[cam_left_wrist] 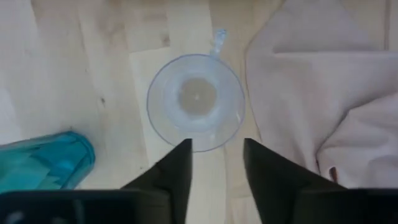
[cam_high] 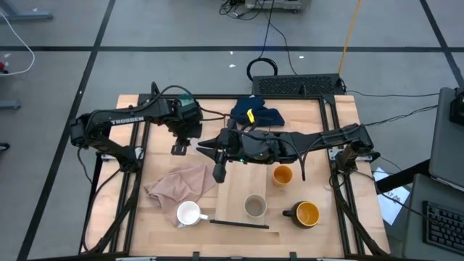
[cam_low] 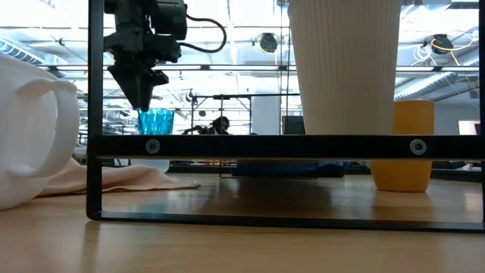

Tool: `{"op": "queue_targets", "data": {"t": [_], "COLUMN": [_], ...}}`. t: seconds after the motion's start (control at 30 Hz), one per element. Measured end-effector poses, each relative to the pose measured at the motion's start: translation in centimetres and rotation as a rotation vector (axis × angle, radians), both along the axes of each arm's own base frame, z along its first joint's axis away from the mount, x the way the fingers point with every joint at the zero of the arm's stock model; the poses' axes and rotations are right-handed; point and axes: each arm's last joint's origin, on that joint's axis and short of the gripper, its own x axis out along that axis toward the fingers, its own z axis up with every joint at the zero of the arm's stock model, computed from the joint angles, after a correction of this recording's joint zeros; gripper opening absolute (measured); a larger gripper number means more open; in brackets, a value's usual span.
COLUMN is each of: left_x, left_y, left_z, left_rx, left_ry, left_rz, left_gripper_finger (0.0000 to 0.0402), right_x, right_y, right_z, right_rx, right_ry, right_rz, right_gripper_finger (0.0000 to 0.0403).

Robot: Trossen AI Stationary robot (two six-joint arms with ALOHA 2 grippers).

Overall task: Stack small to large cups/mugs on shelf
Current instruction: Put the transparent cup on the shelf

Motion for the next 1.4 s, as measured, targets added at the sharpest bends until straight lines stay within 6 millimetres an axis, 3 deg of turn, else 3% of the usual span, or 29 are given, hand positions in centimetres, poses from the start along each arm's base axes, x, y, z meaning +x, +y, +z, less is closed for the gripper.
{"op": "queue_targets", "data": {"t": [0.23, 0.6, 1.07, 1.4], "left_x": [0.1, 0.9, 2.6, 3.4], "left_y": [-0.4, -1.0, -1.0, -0.7], "left_z": [0.0, 0.0, -2.7, -4.0], "left_rx": [0.005, 0.008, -0.065, -0.077], "left_ry": [-0.003, -0.051, 0.046, 0.081], "left_rz": [-0.03, -0.055, -0.025, -0.018], "left_gripper_finger": [0.0192, 0.0175, 0.0161, 0.0161], "right_x": [0.1, 0.1, 0.1, -1.4], "right_y": [-0.5, -0.6, -0.5, -0.6], "right_z": [0.0, 0.0, 0.0, 1.7], "right_rx": [-0.003, -0.007, 0.002, -0.02], "right_ry": [0.001, 0.002, -0.001, -0.033], "right_rz": [-0.011, -0.012, -0.011, -0.005], "right_gripper_finger": [0.0061, 0.0061, 0.0061, 0.0061]}}
